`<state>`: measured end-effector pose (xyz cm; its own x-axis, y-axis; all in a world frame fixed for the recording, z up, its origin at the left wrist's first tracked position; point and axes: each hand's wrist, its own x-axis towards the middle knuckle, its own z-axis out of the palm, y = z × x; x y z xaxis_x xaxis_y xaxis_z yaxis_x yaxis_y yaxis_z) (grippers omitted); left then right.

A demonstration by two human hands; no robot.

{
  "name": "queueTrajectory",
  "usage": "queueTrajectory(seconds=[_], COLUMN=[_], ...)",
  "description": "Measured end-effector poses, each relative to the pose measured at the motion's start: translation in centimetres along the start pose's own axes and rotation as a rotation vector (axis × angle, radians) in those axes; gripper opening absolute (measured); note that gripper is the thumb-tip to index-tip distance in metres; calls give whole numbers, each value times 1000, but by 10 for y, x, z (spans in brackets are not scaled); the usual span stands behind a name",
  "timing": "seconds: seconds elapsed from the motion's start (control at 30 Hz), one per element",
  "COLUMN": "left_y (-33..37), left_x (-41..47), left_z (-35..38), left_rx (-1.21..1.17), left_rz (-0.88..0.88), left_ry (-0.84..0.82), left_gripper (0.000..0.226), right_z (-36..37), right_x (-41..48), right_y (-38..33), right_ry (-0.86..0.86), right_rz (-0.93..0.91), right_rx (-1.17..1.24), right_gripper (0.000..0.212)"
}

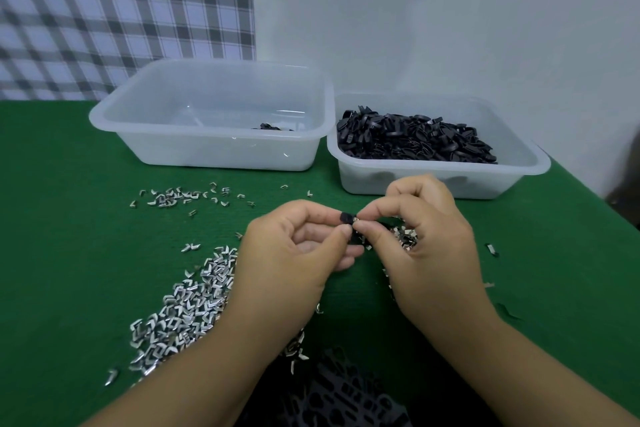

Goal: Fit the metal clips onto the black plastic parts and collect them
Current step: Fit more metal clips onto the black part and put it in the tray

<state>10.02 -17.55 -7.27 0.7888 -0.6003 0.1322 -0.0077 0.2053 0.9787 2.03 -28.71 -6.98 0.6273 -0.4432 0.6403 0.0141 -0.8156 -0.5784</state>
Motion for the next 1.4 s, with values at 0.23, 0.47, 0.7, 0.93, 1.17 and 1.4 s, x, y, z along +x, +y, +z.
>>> queueTrajectory(seconds=[0.23,0.47,0.7,0.93,1.17,1.4], left_y=[0,-2,-2,-1,-4,-4], left_x=[-1,-3,-2,1,12,12], left_z=[0,-3,-4,-2,-12,-11], left_rx=[60,287,332,258,36,45], left_rz=[68,224,261,248,190,179], left_ry=[-9,-16,-14,62,341,334], left_gripper=[19,45,51,38,24,26], right_z=[-1,-6,-7,-5,2,14], right_x=[1,8,10,11,1,4], right_y=[-3,-2,-3,-4,-7,-11], right_ry=[-18,-225,-326,-242,-438,-619], right_rz=[37,187,227,189,-38,-27], right_rx=[29,233,274,158,-142,-139], right_gripper=[7,21,21,26,6,8])
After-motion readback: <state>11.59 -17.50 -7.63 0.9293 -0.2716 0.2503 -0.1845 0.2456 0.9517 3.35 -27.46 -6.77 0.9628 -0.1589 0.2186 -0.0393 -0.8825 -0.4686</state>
